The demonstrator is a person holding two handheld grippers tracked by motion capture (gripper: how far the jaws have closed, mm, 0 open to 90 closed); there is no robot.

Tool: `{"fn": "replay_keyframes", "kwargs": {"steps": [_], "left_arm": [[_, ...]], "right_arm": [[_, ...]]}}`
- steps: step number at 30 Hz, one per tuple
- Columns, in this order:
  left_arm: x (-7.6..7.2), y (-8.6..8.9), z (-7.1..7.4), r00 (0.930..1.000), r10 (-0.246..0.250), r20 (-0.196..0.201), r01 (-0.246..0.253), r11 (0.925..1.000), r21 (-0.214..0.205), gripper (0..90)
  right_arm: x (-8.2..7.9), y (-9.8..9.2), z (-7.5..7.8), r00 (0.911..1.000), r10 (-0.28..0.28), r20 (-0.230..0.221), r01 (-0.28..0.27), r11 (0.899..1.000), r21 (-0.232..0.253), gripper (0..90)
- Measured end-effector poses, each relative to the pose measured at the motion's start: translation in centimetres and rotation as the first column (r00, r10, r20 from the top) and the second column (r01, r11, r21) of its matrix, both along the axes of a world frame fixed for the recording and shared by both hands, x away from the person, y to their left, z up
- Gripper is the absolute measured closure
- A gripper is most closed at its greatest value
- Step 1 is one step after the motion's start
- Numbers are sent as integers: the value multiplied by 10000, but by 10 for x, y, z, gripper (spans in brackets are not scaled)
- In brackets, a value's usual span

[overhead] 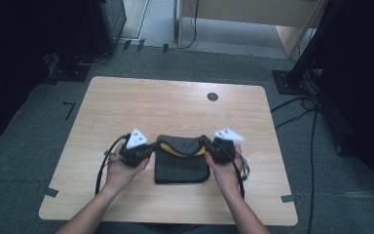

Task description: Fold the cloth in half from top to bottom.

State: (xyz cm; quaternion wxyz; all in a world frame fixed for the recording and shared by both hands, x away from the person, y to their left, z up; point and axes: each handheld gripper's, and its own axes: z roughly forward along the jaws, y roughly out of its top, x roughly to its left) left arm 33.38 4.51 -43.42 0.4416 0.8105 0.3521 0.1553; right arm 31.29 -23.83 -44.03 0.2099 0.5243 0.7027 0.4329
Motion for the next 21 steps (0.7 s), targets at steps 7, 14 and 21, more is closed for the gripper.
{"fn": "replay_keyframes", "kwargs": {"steps": [7,14,21], "left_arm": [[76,-19,43,9930,1181,-24,-1181,9929,102,899],[63,-11,20,9977,661,-128,-663,9977,-164,895],[10,-13,-44,9906,-421,-1300,437,9990,90,883]], "right_arm": [[79,5,45,9950,-755,652,786,9958,-464,891],[68,-13,27,9965,-752,363,762,9967,-264,889],[42,-31,-26,9959,-377,-817,328,9976,-610,872]]}}
